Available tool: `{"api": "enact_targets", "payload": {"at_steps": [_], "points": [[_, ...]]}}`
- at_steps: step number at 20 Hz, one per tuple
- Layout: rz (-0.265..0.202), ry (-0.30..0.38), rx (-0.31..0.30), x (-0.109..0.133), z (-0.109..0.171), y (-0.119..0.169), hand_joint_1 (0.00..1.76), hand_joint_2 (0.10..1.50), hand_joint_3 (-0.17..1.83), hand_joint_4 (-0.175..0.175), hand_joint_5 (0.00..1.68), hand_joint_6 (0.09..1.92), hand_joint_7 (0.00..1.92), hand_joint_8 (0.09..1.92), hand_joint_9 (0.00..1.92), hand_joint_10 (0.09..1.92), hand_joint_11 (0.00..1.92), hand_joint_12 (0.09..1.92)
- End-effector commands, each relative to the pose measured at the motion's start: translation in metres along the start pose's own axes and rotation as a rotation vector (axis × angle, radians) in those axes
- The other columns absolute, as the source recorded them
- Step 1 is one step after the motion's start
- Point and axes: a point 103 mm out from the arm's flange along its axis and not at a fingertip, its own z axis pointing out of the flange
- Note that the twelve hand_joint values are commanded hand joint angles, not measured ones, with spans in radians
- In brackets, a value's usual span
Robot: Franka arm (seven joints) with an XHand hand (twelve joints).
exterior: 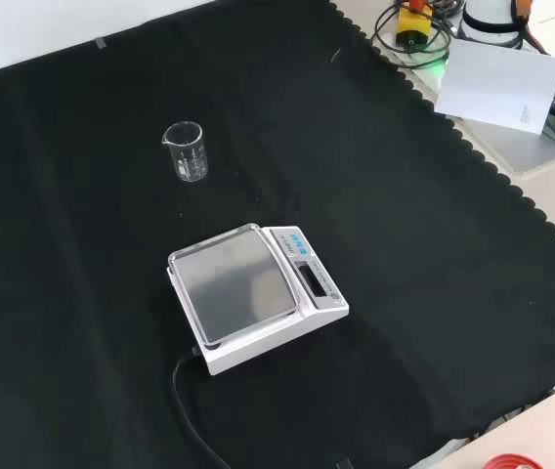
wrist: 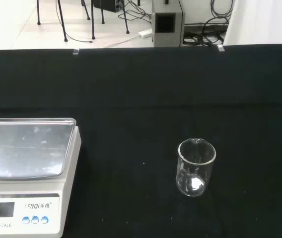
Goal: Pick up the beaker.
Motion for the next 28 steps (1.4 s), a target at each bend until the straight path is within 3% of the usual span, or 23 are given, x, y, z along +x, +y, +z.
{"api": "enact_targets", "payload": {"at_steps": [1, 4, 11, 12, 16, 19, 22, 23, 24, 26, 28], "points": [[0.004, -0.011, -0.003, -0.003, 0.002, 0.003, 0.6, 0.55, 0.42, 0.021, 0.13, 0.29, 0.19, 0.7, 0.42, 0.79, 0.22, 1.43], [0.018, -0.008, 0.016, -0.004, 0.006, 0.01, 0.6, 0.62, 0.28, 0.023, 0.18, 0.15, 0.19, 0.71, 0.41, 0.81, 0.17, 1.51], [0.032, -0.026, 0.049, -0.022, 0.025, 0.038, 0.59, 0.64, 0.24, 0.027, 0.2, 0.1, 0.2, 0.71, 0.39, 0.81, 0.14, 1.53], [0.041, 0.004, 0.058, -0.024, 0.03, 0.045, 0.59, 0.64, 0.23, 0.027, 0.21, 0.09, 0.21, 0.71, 0.39, 0.81, 0.13, 1.54], [0.039, 0.095, 0.144, 0.03, 0.066, 0.088, 0.59, 0.64, 0.22, 0.028, 0.21, 0.09, 0.21, 0.71, 0.39, 0.81, 0.13, 1.54], [0.033, 0.134, 0.192, 0.039, 0.1, 0.117, 0.59, 0.64, 0.22, 0.029, 0.2, 0.09, 0.21, 0.71, 0.39, 0.81, 0.13, 1.54], [0.03, 0.135, 0.238, 0.021, 0.127, 0.132, 0.6, 0.64, 0.21, 0.03, 0.19, 0.09, 0.21, 0.7, 0.39, 0.81, 0.13, 1.54], [0.05, 0.164, 0.249, 0.004, 0.131, 0.134, 0.6, 0.64, 0.21, 0.031, 0.19, 0.09, 0.21, 0.7, 0.39, 0.81, 0.13, 1.54], [-0.092, 0.313, 0.253, -0.023, 0.135, 0.135, 0.6, 0.64, 0.21, 0.031, 0.19, 0.09, 0.21, 0.7, 0.39, 0.81, 0.13, 1.54], [-0.063, 0.287, 0.283, -0.02, 0.153, 0.148, 0.6, 0.64, 0.21, 0.031, 0.19, 0.09, 0.21, 0.7, 0.39, 0.81, 0.13, 1.54], [-0.035, 0.238, 0.316, -0.045, 0.17, 0.155, 0.6, 0.64, 0.21, 0.032, 0.19, 0.09, 0.21, 0.7, 0.39, 0.81, 0.13, 1.54]]}}
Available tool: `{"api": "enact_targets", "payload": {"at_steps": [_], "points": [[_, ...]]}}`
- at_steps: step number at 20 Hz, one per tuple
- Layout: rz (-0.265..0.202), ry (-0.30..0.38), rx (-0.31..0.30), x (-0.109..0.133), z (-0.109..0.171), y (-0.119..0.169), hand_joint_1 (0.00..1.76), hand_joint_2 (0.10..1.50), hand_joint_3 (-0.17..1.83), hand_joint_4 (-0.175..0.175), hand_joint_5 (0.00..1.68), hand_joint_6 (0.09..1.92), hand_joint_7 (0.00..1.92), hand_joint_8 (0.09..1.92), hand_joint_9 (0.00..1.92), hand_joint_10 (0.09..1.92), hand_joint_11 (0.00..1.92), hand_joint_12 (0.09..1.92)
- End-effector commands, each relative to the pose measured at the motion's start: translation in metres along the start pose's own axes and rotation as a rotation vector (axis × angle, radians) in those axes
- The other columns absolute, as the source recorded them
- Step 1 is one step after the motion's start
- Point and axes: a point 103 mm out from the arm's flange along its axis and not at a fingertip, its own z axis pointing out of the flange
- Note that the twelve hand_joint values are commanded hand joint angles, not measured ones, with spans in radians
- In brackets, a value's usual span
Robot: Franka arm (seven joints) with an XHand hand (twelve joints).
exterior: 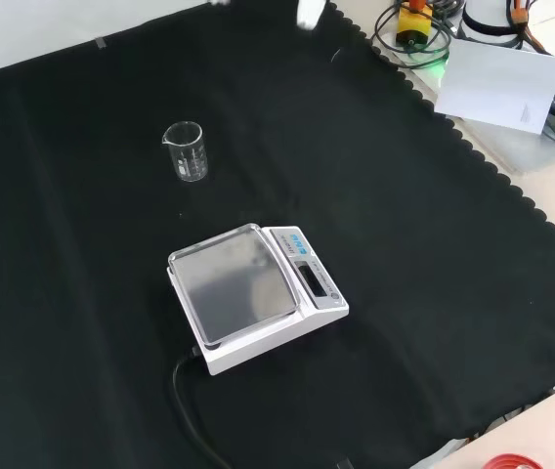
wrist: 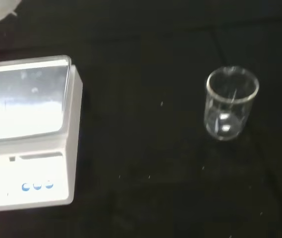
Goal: Pick up the beaker.
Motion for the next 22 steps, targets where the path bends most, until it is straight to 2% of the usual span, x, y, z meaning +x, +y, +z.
{"api": "enact_targets", "payload": {"at_steps": [1, 3, 4, 5, 6, 7, 8, 11, 12, 13, 14, 17, 18, 19, 20, 21, 22], "points": [[-0.077, 0.044, 0.088, -0.076, 0.042, 0.072, 0.6, 0.64, 0.21, 0.032, 0.19, 0.09, 0.21, 0.7, 0.38, 0.81, 0.12, 1.54], [-0.04, -0.027, 0.127, -0.104, 0.044, 0.078, 0.6, 0.64, 0.2, 0.033, 0.19, 0.09, 0.21, 0.7, 0.38, 0.81, 0.12, 1.54], [-0.021, -0.044, 0.141, -0.098, 0.048, 0.082, 0.6, 0.64, 0.2, 0.033, 0.18, 0.09, 0.21, 0.7, 0.38, 0.81, 0.12, 1.54], [-0.009, -0.055, 0.154, -0.114, 0.05, 0.085, 0.6, 0.64, 0.2, 0.033, 0.18, 0.09, 0.21, 0.7, 0.38, 0.81, 0.12, 1.54], [0.008, -0.048, 0.161, -0.105, 0.055, 0.088, 0.6, 0.64, 0.2, 0.034, 0.18, 0.09, 0.21, 0.7, 0.38, 0.81, 0.12, 1.54], [-0.086, 0.091, 0.171, -0.119, 0.057, 0.092, 0.6, 0.64, 0.2, 0.034, 0.17, 0.09, 0.21, 0.7, 0.38, 0.81, 0.12, 1.54], [-0.093, 0.06, 0.205, -0.131, 0.057, 0.093, 0.6, 0.64, 0.2, 0.035, 0.17, 0.09, 0.21, 0.7, 0.38, 0.81, 0.12, 1.54], [-0.025, 0.034, 0.228, -0.137, 0.075, 0.108, 0.6, 0.64, 0.2, 0.036, 0.16, 0.09, 0.21, 0.7, 0.37, 0.81, 0.12, 1.54], [0.048, -0.089, 0.201, -0.111, 0.095, 0.126, 0.6, 0.64, 0.2, 0.037, 0.16, 0.09, 0.21, 0.7, 0.37, 0.81, 0.12, 1.54], [0.156, -0.13, 0.238, -0.083, 0.102, 0.131, 0.6, 0.64, 0.19, 0.037, 0.15, 0.09, 0.21, 0.7, 0.36, 0.8, 0.12, 1.54], [0.079, -0.044, 0.24, -0.066, 0.103, 0.132, 0.59, 0.64, 0.19, 0.038, 0.15, 0.09, 0.21, 0.7, 0.36, 0.81, 0.11, 1.54], [0.029, -0.004, 0.31, -0.05, 0.112, 0.149, 0.59, 0.64, 0.19, 0.039, 0.14, 0.09, 0.19, 0.7, 0.34, 0.81, 0.11, 1.54], [0.022, 0.0, 0.315, -0.053, 0.114, 0.153, 0.59, 0.64, 0.19, 0.039, 0.14, 0.09, 0.19, 0.69, 0.34, 0.81, 0.11, 1.54], [0.038, -0.099, 0.329, -0.017, 0.146, 0.183, 0.59, 0.64, 0.18, 0.04, 0.12, 0.09, 0.18, 0.7, 0.33, 0.82, 0.1, 1.55], [0.054, -0.104, 0.331, 0.023, 0.156, 0.194, 0.58, 0.64, 0.18, 0.041, 0.11, 0.09, 0.18, 0.7, 0.32, 0.83, 0.1, 1.55], [0.072, -0.101, 0.332, 0.046, 0.161, 0.203, 0.58, 0.64, 0.17, 0.042, 0.1, 0.09, 0.17, 0.7, 0.31, 0.83, 0.09, 1.55], [0.095, -0.098, 0.332, 0.049, 0.162, 0.207, 0.58, 0.64, 0.17, 0.042, 0.09, 0.09, 0.17, 0.7, 0.31, 0.83, 0.09, 1.55]]}}
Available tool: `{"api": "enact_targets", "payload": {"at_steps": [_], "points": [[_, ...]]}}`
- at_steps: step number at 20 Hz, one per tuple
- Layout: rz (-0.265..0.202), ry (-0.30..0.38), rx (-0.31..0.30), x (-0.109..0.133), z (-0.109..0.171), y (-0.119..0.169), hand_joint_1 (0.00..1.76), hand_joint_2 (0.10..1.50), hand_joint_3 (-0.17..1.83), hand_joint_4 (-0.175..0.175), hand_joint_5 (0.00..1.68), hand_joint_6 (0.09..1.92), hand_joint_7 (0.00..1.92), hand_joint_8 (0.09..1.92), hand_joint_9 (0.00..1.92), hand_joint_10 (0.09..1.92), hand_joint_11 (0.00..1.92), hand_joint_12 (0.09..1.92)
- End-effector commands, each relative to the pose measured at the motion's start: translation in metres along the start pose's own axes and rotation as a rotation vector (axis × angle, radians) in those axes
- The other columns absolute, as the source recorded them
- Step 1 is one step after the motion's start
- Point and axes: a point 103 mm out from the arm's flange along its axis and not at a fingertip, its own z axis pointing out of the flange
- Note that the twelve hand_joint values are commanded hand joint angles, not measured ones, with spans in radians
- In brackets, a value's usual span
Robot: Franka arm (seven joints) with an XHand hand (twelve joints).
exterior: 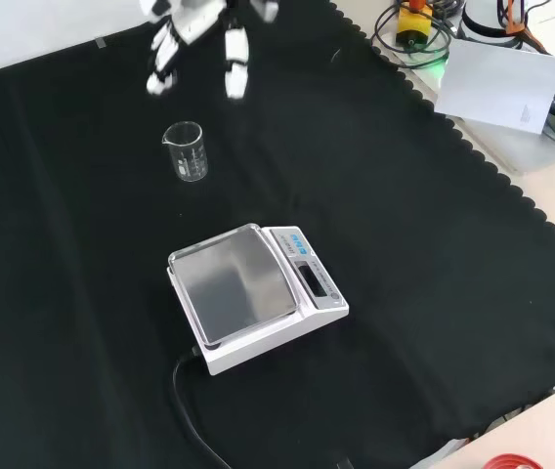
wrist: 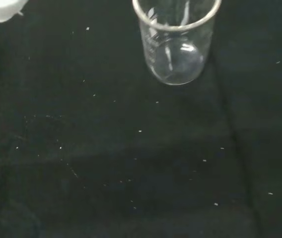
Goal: Pick up the beaker.
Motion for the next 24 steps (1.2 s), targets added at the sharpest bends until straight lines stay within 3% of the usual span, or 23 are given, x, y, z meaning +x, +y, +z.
{"api": "enact_targets", "payload": {"at_steps": [1, 6, 10, 13, 16, 24], "points": [[0.091, -0.066, 0.069, 0.125, 0.04, 0.079, 0.57, 0.64, 0.17, 0.043, 0.09, 0.09, 0.16, 0.7, 0.3, 0.83, 0.08, 1.55], [0.173, -0.048, 0.074, 0.075, 0.037, 0.087, 0.56, 0.64, 0.16, 0.043, 0.07, 0.09, 0.16, 0.7, 0.29, 0.84, 0.07, 1.55], [0.233, -0.01, 0.07, 0.049, 0.04, 0.09, 0.56, 0.64, 0.16, 0.043, 0.06, 0.09, 0.16, 0.7, 0.29, 0.85, 0.07, 1.56], [0.262, -0.024, 0.077, 0.031, 0.043, 0.089, 0.55, 0.64, 0.15, 0.043, 0.04, 0.09, 0.15, 0.7, 0.28, 0.85, 0.07, 1.56], [0.295, -0.034, 0.097, 0.021, 0.045, 0.088, 0.55, 0.64, 0.15, 0.044, 0.03, 0.09, 0.13, 0.7, 0.27, 0.85, 0.05, 1.56], [0.32, -0.056, 0.145, 0.017, 0.062, 0.093, 0.54, 0.63, 0.12, 0.051, 0.0, 0.09, 0.08, 0.7, 0.23, 0.87, 0.02, 1.59]]}}
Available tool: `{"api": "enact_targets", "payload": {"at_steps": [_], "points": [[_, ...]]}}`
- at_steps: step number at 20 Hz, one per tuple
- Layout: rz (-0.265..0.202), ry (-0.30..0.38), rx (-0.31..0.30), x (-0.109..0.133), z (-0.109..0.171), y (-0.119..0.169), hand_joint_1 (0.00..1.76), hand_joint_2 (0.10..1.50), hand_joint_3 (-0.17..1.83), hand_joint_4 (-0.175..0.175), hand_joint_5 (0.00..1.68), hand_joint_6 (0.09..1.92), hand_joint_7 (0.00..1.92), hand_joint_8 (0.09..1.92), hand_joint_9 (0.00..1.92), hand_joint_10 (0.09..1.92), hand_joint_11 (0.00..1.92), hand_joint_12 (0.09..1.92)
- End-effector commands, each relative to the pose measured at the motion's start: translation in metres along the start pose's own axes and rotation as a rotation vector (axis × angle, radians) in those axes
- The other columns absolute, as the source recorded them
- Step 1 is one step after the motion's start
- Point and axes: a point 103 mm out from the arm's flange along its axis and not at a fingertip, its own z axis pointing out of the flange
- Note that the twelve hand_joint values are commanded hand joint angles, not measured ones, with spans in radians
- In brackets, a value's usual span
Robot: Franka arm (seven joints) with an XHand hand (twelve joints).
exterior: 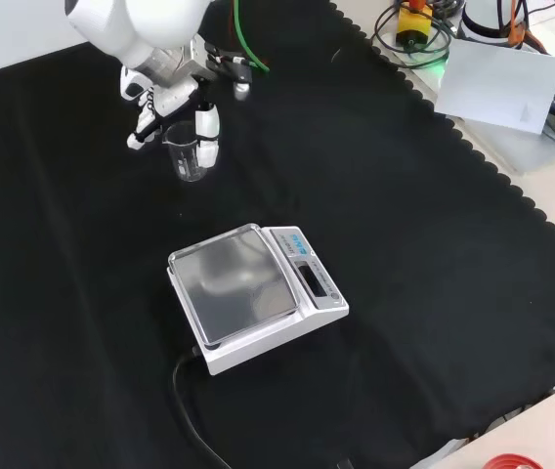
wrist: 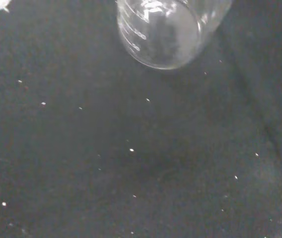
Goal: Pick up the beaker.
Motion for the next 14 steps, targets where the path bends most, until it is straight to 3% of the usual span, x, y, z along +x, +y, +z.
{"api": "enact_targets", "payload": {"at_steps": [1, 4, 10, 14], "points": [[0.03, -0.038, 0.037, -0.002, 0.012, 0.007, 0.54, 0.63, 0.11, 0.052, 0.0, 0.09, 0.08, 0.7, 0.23, 0.88, 0.02, 1.59], [0.034, -0.05, 0.075, 0.001, 0.019, 0.011, 0.56, 0.63, 0.11, 0.054, 0.0, 0.09, 0.06, 0.7, 0.22, 0.88, 0.01, 1.59], [0.065, -0.066, 0.096, -0.003, 0.028, 0.015, 0.74, 0.64, 0.11, 0.081, 0.03, 0.09, 0.08, 0.71, 0.25, 0.88, 0.06, 1.6], [0.086, -0.075, 0.063, -0.002, 0.031, 0.015, 0.9, 0.62, 0.15, 0.094, 0.15, 0.09, 0.14, 0.71, 0.39, 0.83, 0.28, 1.52]]}}
